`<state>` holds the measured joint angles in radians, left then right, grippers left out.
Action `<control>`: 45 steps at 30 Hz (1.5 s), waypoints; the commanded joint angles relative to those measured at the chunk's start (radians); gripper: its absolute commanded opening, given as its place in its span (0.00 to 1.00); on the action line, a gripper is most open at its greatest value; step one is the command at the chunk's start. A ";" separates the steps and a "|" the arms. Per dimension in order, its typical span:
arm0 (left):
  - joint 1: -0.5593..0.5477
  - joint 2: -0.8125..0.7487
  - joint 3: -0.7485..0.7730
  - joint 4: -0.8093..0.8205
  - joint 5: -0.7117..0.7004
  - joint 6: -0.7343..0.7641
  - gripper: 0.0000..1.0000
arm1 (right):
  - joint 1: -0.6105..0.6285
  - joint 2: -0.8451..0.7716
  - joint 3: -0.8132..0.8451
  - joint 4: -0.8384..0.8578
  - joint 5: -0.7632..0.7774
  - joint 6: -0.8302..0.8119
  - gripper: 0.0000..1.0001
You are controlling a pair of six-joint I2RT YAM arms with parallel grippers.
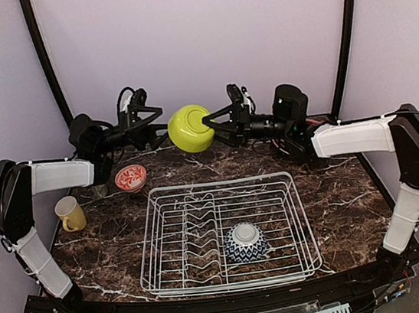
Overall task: Unload the mixed dishes from the dish rack
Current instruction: Pass from the right arm to the left
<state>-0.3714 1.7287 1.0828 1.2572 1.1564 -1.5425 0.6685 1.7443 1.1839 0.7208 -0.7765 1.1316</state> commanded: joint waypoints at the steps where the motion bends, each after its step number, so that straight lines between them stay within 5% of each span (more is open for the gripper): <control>1: -0.030 -0.012 0.002 0.125 0.033 -0.065 0.78 | -0.003 0.024 0.051 0.130 -0.036 0.036 0.31; 10: -0.067 0.018 0.038 0.364 0.006 -0.281 0.50 | -0.004 0.067 0.095 0.168 -0.050 0.040 0.31; 23: -0.069 -0.049 0.048 0.370 -0.006 -0.293 0.20 | -0.014 0.188 0.174 0.315 -0.111 0.133 0.31; 27: -0.075 -0.063 0.064 0.369 -0.015 -0.325 0.04 | -0.015 0.206 0.186 0.331 -0.124 0.145 0.37; 32: -0.091 -0.100 0.030 0.341 -0.057 -0.330 0.01 | -0.014 0.241 0.211 0.373 -0.143 0.180 0.50; 36: -0.109 -0.190 -0.001 0.080 -0.067 -0.169 0.01 | -0.014 0.247 0.211 0.403 -0.157 0.201 0.61; 41: -0.116 -0.347 -0.009 -0.387 -0.094 0.159 0.01 | -0.031 0.194 0.148 0.368 -0.146 0.164 0.95; 45: -0.116 -0.411 -0.015 -0.614 -0.126 0.298 0.01 | -0.054 0.152 0.098 0.294 -0.159 0.111 0.99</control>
<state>-0.4892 1.4025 1.0737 0.9253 1.0637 -1.4582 0.6380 1.9514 1.3266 1.0649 -0.9436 1.3148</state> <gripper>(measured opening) 0.048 0.984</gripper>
